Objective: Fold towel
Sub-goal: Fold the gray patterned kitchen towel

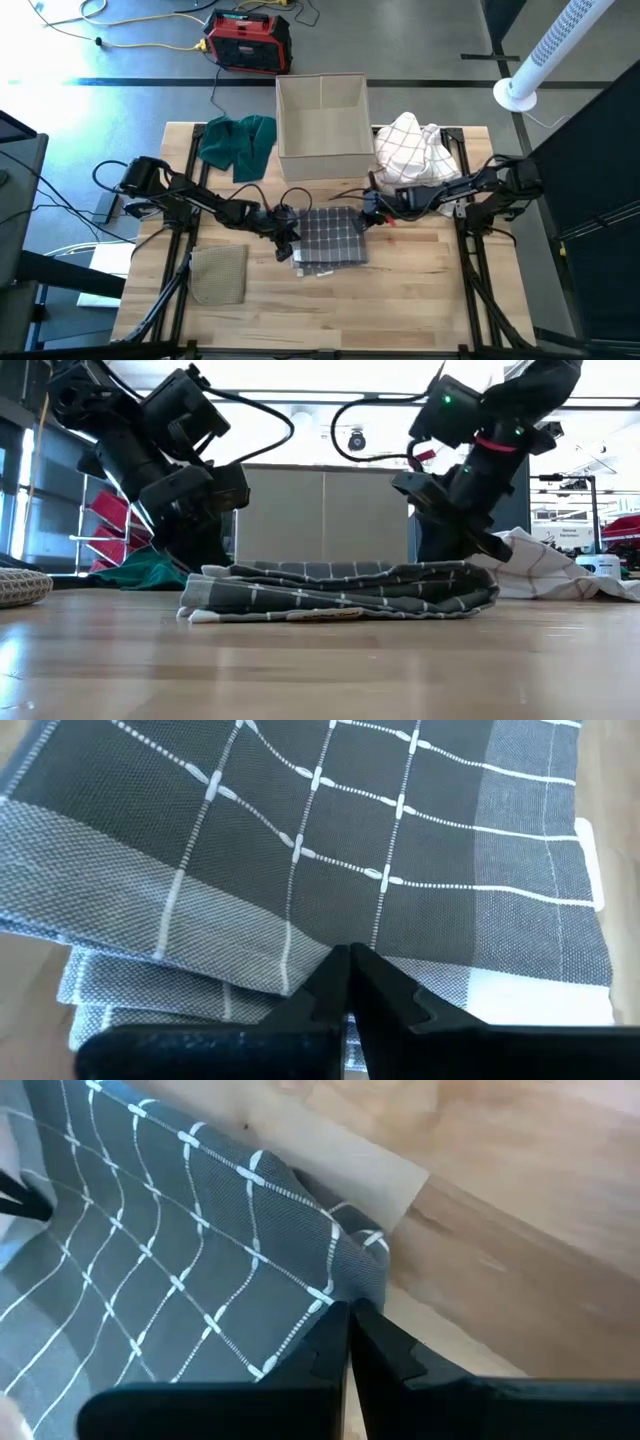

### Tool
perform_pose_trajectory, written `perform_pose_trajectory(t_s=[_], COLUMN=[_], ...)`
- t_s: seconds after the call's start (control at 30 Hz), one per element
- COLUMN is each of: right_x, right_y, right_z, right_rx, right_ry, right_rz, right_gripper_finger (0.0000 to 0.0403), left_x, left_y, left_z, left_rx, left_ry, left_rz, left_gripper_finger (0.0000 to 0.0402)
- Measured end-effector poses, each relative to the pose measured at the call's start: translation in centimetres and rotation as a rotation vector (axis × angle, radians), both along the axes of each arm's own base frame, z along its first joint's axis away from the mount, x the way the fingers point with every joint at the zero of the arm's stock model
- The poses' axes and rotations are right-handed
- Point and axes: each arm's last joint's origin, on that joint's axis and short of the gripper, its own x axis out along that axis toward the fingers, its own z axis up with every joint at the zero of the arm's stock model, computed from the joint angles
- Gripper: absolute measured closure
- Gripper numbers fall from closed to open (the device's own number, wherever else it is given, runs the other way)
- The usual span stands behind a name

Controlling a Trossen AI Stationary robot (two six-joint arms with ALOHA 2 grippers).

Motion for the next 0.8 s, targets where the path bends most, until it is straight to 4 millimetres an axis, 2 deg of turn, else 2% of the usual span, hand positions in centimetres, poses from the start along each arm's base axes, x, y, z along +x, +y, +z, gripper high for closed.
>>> perform_pose_trajectory(t_s=[0.27,0.33,0.4,0.5,0.6,0.8], right_x=[0.5,1.1,1.7,2.7,3.4,4.0], right_y=[0.3,0.8,1.1,0.6,-0.5,-1.7], right_z=[1.3,3.0,4.3,5.0,3.5,0.2], right_rx=[-0.039,-0.060,-0.101,-0.166,-0.165,-0.137], right_ry=[-0.049,-0.111,-0.156,-0.177,-0.121,-0.014], right_rz=[0.035,0.061,0.067,0.100,0.108,0.084], right_gripper_finger=[0.0403,0.0403,0.0403,0.0403,0.0403,0.0403], left_x=[0.0,0.2,0.2,-0.4,-0.8,-1.1], left_y=[0.1,0.2,0.2,0.6,1.4,2.8], left_z=[1.1,2.7,4.0,4.2,3.5,1.4], left_rx=[-0.088,-0.110,-0.088,0.034,0.122,0.141], left_ry=[-0.011,-0.083,-0.146,-0.123,-0.043,0.103], left_rz=[-0.009,-0.015,-0.032,-0.037,-0.019,0.026], left_gripper_finger=[0.0401,0.0401,0.0401,0.0401,0.0401,0.0401])
